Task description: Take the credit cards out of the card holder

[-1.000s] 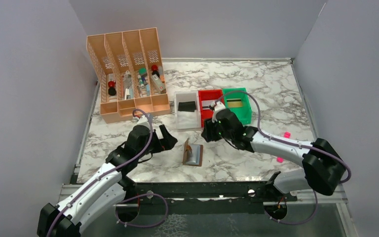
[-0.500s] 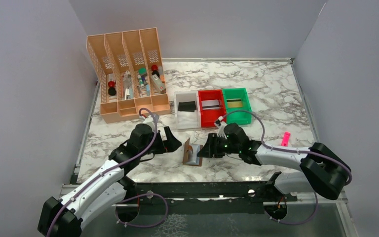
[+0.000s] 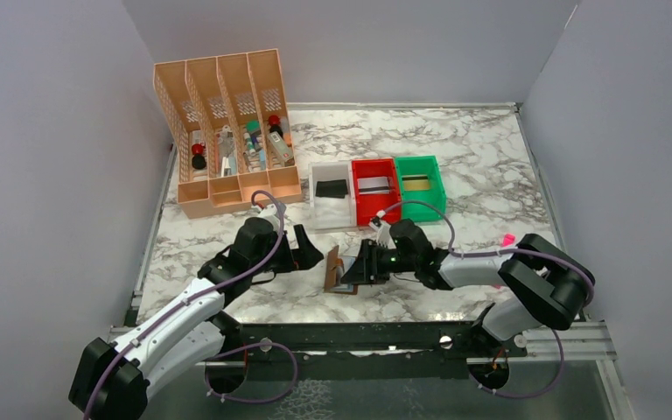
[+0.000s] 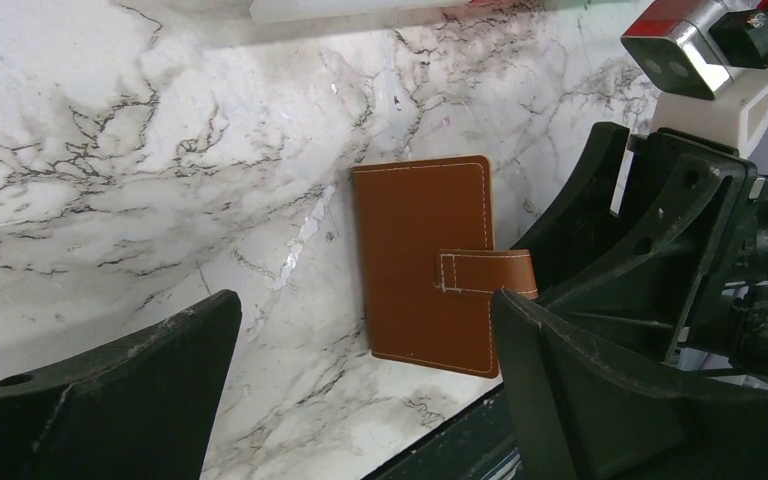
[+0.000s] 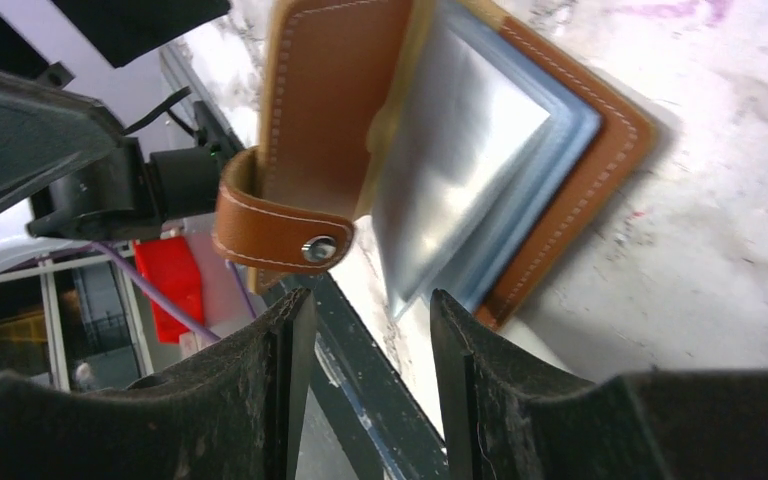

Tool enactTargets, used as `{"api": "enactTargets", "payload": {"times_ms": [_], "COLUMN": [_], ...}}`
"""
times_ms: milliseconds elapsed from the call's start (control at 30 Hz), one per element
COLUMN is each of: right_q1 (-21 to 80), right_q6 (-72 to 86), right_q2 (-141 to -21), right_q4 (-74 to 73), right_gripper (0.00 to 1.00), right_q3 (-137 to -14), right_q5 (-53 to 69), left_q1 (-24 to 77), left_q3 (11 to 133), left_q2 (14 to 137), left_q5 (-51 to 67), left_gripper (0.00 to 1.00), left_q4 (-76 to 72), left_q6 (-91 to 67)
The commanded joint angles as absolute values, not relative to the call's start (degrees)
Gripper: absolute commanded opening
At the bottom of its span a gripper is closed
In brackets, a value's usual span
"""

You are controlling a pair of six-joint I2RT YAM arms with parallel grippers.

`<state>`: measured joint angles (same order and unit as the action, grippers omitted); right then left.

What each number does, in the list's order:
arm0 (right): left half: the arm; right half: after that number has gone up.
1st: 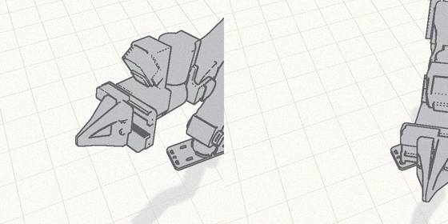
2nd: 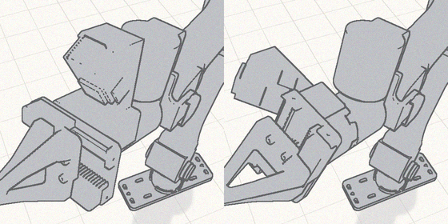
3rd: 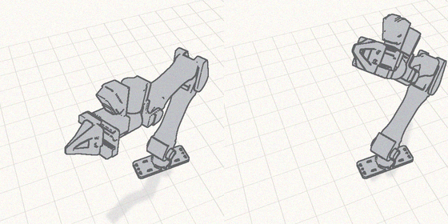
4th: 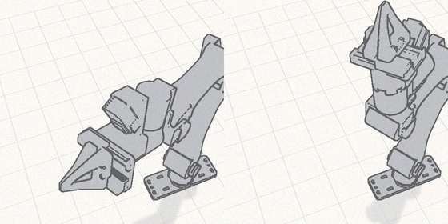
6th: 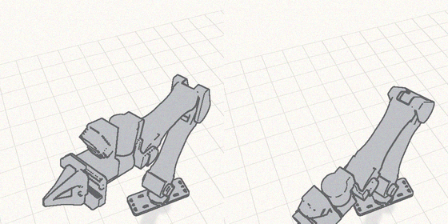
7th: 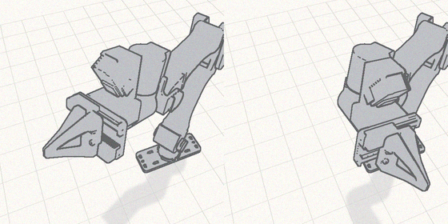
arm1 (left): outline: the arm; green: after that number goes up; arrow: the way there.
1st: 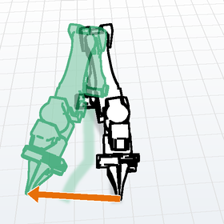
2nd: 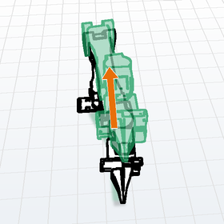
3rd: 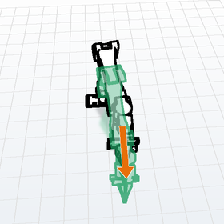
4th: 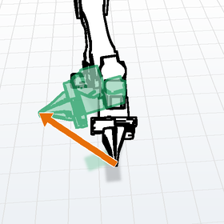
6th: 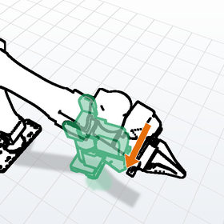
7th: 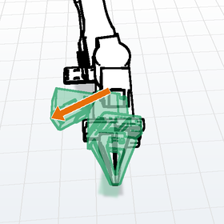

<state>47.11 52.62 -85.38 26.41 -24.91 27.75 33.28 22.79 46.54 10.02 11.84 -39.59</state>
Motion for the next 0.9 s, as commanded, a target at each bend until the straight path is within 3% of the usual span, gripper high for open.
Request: {"api": "enactTargets", "payload": {"times_ms": [0, 300, 467, 867], "right_q1": [47.11, 47.47, 48.15, 48.93], "right_q6": [52.52, 53.0, 47.41, 43.88], "right_q2": [-87.0, -92.52, -92.26, -98.92], "right_q4": [31.9, 37.1, 28.15, 23.95], "right_gripper": [0.51, 0.52, 0.53, 0.54], "right_q3": [-27.09, -32.28, -37.11, -44.81], "right_q5": [32.35, 38.8, 35.55, 34.69], "left_q1": [33.16, 33.14, 33.18, 33.13], "left_q3": [23.76, 23.36, 23.28, 23.63], "left_q2": [46.67, 45.62, 43.99, 44.69], "left_q5": [11.32, 10.74, 8.99, 6.65], "left_gripper": [0.99, 0.98, 0.98, 0.91], "left_q4": [9.52, 9.09, 9.79, 11.25], "left_q6": [-38.88, -39.19, -39.29, -39.17]}}
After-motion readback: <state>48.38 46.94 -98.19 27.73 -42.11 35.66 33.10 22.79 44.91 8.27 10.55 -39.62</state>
